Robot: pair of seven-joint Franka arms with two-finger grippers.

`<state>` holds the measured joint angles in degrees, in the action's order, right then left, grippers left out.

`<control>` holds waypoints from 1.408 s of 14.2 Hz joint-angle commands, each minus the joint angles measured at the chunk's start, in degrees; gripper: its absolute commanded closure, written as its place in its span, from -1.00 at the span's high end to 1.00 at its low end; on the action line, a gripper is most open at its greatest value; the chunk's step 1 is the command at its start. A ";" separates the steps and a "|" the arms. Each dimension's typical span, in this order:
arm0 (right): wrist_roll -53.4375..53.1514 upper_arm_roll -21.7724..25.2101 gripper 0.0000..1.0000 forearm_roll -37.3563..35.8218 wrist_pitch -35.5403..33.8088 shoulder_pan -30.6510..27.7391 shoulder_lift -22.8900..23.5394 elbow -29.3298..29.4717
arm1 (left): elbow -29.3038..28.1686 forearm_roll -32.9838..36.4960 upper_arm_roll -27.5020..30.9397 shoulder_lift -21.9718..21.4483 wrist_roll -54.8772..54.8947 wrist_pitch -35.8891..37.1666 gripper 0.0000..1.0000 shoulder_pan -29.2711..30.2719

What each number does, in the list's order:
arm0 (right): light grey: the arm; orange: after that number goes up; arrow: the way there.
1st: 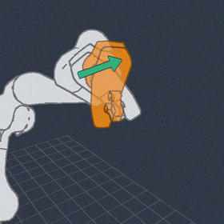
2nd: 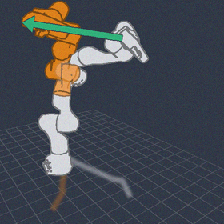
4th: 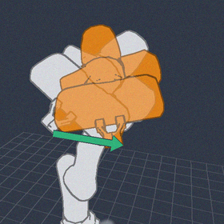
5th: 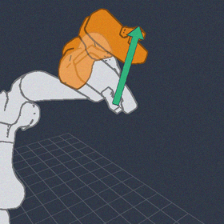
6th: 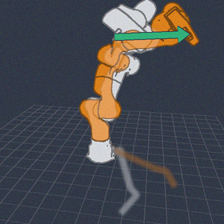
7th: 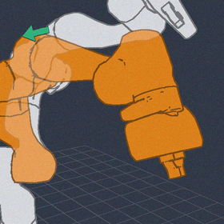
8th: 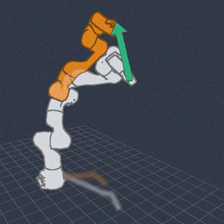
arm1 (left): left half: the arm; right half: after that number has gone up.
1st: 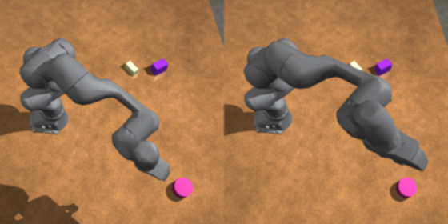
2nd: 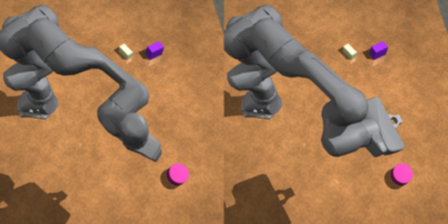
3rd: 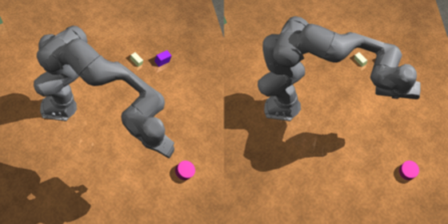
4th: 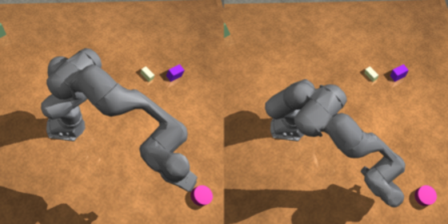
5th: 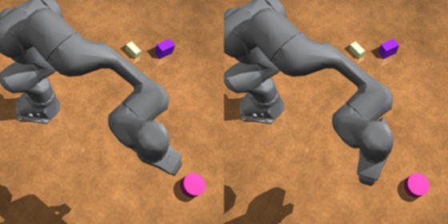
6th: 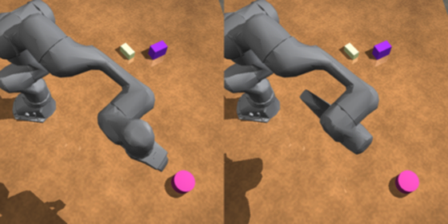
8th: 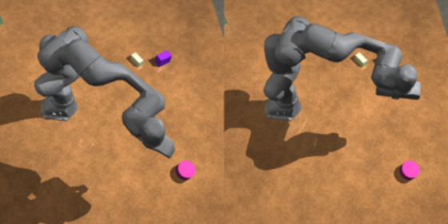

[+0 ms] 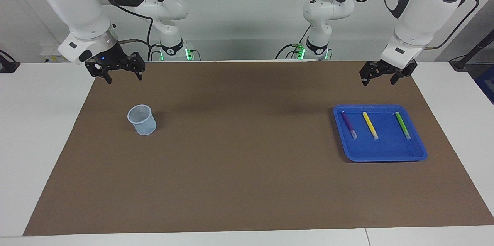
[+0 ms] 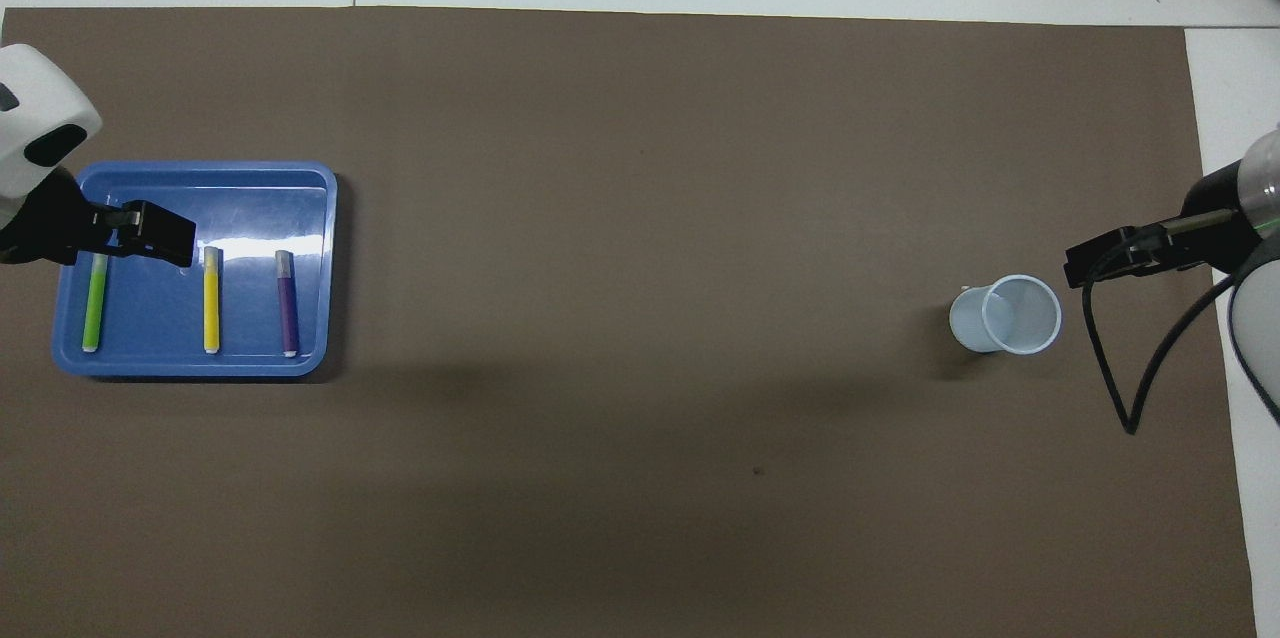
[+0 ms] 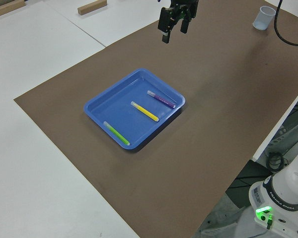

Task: Right arm passes pens to left for tray arrangement

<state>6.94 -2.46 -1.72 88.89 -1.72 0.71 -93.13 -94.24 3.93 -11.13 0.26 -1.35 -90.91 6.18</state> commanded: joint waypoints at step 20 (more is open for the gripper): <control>0.18 -0.18 1.00 -0.56 -0.82 -0.12 -0.01 0.06 | -1.29 -5.86 13.33 -1.15 -4.10 -1.72 1.00 -7.85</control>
<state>6.94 -2.46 -1.72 88.89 -1.72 0.71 -93.13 -94.64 -2.69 1.65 -0.27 -4.87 -91.56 -1.19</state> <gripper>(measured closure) 0.000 0.000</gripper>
